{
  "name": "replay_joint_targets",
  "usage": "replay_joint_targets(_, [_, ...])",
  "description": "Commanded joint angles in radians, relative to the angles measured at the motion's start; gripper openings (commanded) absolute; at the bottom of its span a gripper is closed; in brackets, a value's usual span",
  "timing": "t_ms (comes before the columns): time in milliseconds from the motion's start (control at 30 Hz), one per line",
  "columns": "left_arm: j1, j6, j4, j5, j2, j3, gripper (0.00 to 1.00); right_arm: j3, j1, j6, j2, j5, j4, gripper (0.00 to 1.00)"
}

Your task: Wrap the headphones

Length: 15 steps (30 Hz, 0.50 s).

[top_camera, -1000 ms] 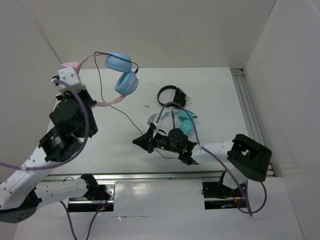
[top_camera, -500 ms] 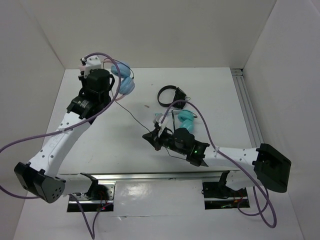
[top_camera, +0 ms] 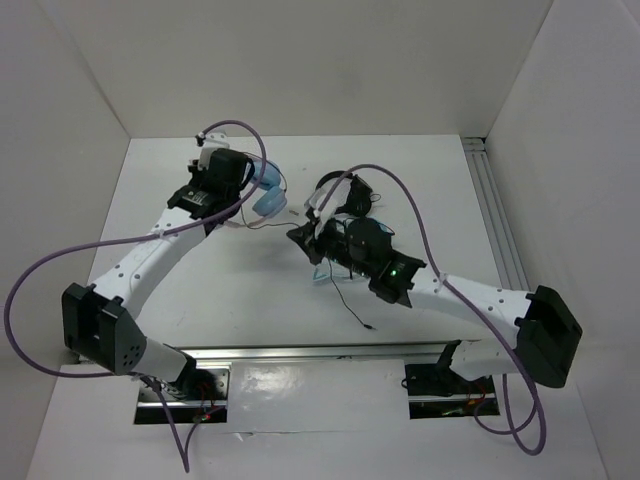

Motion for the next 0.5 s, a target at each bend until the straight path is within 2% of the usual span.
replay_joint_targets(0, [0.015, -0.074, -0.042, 0.05, 0.042, 0.061, 0.0, 0.127, -0.105, -0.05, 0.051, -0.099, -0.088, 0.0])
replay_joint_targets(133, [0.015, -0.03, -0.017, 0.112, 0.066, 0.021, 0.0, 0.252, -0.156, -0.074, 0.098, -0.13, -0.152, 0.0])
replay_joint_targets(200, [0.015, -0.011, -0.017, 0.21, 0.076, 0.011, 0.0, 0.32, -0.176, -0.102, 0.126, -0.139, -0.195, 0.0])
replay_joint_targets(233, [-0.001, 0.039, 0.03, 0.244, 0.076, -0.026, 0.0, 0.338, -0.195, -0.111, 0.135, -0.139, -0.206, 0.0])
replay_joint_targets(367, [-0.112, 0.156, 0.143, 0.235, 0.007, -0.127, 0.0, 0.408, -0.257, -0.14, 0.19, -0.139, -0.255, 0.0])
replay_joint_targets(467, [-0.189, 0.218, 0.167, 0.295, -0.056, -0.185, 0.0, 0.44, -0.281, -0.163, 0.2, -0.139, -0.275, 0.0])
